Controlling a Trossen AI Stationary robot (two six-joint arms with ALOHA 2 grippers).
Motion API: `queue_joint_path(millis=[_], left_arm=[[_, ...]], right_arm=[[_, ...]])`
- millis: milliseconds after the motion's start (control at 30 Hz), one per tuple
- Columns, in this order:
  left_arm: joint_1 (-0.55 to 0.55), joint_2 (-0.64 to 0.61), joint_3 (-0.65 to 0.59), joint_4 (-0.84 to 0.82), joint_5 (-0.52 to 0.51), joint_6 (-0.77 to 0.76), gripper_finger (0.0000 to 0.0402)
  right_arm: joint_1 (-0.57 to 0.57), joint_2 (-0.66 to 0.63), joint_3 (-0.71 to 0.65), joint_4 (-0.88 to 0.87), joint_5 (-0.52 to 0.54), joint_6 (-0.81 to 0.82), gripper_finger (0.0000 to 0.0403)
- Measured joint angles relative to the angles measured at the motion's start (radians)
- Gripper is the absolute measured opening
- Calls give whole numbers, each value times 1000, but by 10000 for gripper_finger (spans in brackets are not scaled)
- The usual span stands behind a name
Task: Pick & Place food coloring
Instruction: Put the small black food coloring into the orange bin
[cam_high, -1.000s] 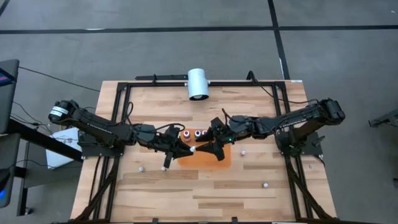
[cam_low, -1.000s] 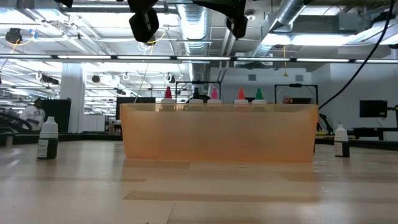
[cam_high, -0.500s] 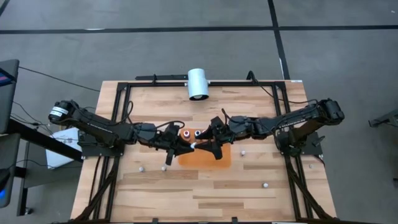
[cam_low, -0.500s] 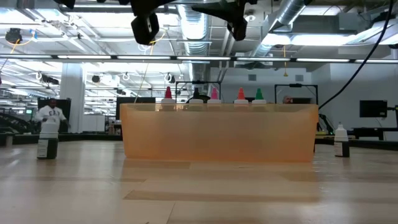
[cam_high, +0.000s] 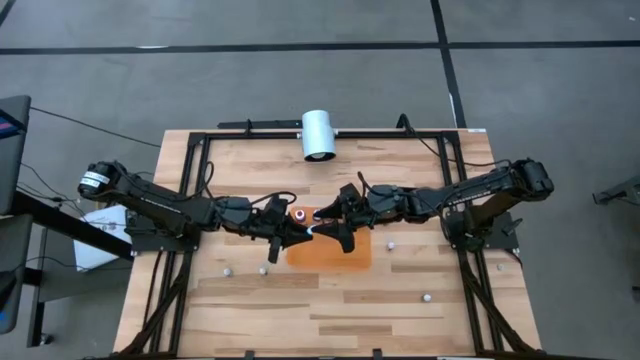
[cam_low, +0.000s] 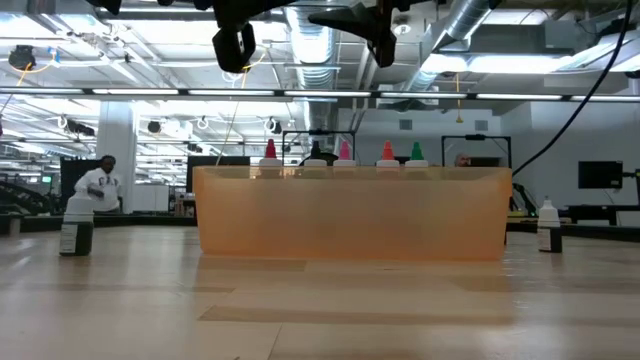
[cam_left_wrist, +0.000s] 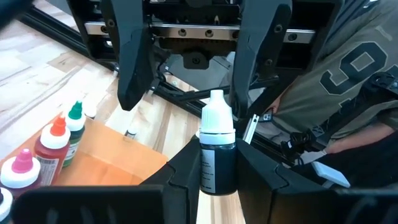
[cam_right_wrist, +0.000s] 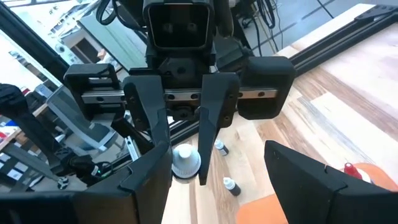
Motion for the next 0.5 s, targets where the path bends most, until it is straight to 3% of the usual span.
queue_joint_path(millis=[233, 500], left_arm=[[15, 0, 0, 0, 2, 3, 73], [21, 0, 0, -1, 0, 4, 73]], right_arm=[[0, 0, 0, 0, 20, 4, 234], [0, 0, 0, 3, 19, -2, 171]])
